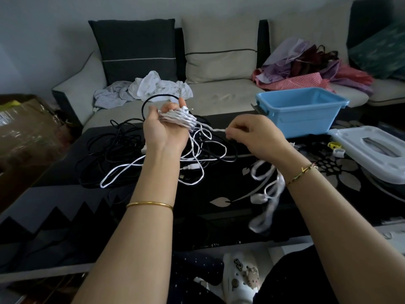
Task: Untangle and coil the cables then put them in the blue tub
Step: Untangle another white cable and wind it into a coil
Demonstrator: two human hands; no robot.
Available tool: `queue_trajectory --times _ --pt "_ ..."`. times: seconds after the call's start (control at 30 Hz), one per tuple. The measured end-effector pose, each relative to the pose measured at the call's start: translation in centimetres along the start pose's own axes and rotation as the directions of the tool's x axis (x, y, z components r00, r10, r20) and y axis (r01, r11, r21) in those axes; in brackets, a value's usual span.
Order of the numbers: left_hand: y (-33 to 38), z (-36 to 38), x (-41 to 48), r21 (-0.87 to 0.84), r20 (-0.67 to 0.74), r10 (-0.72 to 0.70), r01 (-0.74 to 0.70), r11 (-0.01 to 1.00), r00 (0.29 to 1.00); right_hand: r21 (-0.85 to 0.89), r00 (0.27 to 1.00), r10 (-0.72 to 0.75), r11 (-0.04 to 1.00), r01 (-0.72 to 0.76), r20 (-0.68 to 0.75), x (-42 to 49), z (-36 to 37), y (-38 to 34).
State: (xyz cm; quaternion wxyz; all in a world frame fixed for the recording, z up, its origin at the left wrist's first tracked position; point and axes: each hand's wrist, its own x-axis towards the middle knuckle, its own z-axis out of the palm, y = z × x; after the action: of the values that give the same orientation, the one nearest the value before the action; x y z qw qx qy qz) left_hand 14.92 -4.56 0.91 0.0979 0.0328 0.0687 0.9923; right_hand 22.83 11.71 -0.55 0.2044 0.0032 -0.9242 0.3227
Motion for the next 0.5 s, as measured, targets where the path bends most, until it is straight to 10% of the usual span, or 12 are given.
queue_trajectory --times 0.5 --pt "-2.8 1.2 -0.8 0.517 0.031 0.101 -0.102 0.85 0.994 0.077 0.966 -0.085 0.995 0.068 0.245 -1.4 -1.1 -3.1"
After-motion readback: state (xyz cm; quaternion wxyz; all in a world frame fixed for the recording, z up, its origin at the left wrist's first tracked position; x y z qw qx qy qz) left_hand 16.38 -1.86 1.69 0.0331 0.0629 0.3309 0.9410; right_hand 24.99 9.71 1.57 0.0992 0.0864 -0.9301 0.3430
